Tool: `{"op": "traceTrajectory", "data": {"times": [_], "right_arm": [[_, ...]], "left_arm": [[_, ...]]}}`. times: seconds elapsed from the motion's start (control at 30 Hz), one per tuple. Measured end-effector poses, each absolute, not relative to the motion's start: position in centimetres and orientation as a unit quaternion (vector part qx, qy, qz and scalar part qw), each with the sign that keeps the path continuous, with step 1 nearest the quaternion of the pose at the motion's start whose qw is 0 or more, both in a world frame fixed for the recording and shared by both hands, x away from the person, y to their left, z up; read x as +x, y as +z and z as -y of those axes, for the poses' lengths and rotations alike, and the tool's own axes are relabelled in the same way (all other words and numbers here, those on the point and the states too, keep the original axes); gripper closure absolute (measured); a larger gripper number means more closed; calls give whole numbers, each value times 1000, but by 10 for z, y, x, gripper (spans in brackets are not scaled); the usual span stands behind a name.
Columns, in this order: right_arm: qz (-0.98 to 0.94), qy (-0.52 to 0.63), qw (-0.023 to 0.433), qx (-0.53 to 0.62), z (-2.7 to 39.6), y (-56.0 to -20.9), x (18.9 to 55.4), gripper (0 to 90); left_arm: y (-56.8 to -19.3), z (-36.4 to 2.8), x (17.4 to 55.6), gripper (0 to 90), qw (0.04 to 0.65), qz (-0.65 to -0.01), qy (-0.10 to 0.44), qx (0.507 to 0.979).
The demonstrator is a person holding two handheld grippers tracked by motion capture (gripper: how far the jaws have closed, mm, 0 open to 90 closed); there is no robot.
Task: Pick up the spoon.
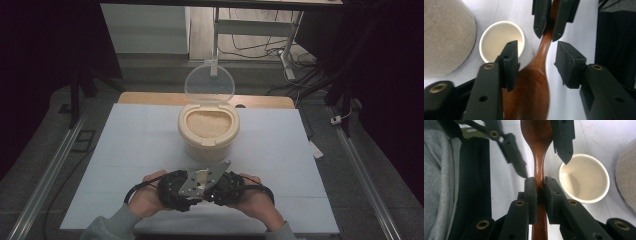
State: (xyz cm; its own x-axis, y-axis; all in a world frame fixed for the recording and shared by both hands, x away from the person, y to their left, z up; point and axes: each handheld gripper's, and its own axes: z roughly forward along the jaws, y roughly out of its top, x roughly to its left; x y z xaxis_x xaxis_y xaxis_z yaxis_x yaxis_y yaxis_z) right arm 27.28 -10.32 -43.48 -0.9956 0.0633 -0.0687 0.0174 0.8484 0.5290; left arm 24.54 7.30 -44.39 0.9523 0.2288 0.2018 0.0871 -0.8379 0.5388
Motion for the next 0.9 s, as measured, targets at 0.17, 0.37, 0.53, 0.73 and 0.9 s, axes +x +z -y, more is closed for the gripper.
{"op": "traceTrajectory", "data": {"times": [0.17, 0.37, 0.53, 0.73, 0.9], "right_arm": [[-960, 278, 35, 16, 104, -433, 271, 809], [-960, 278, 27, 13, 105, -434, 271, 808], [-962, 273, 22, 14, 106, -435, 272, 807], [-958, 284, 12, 29, 109, -433, 275, 797], [-943, 328, 34, 53, 117, -423, 275, 700]], "left_arm": [[-448, -71, 244, 616, 264, -74, 136, 952], [-454, -68, 244, 728, 263, -53, 129, 955], [-459, -68, 245, 751, 270, -50, 116, 954], [-460, -68, 243, 786, 286, -47, 123, 949], [-458, -72, 241, 794, 298, -61, 143, 942]]}}
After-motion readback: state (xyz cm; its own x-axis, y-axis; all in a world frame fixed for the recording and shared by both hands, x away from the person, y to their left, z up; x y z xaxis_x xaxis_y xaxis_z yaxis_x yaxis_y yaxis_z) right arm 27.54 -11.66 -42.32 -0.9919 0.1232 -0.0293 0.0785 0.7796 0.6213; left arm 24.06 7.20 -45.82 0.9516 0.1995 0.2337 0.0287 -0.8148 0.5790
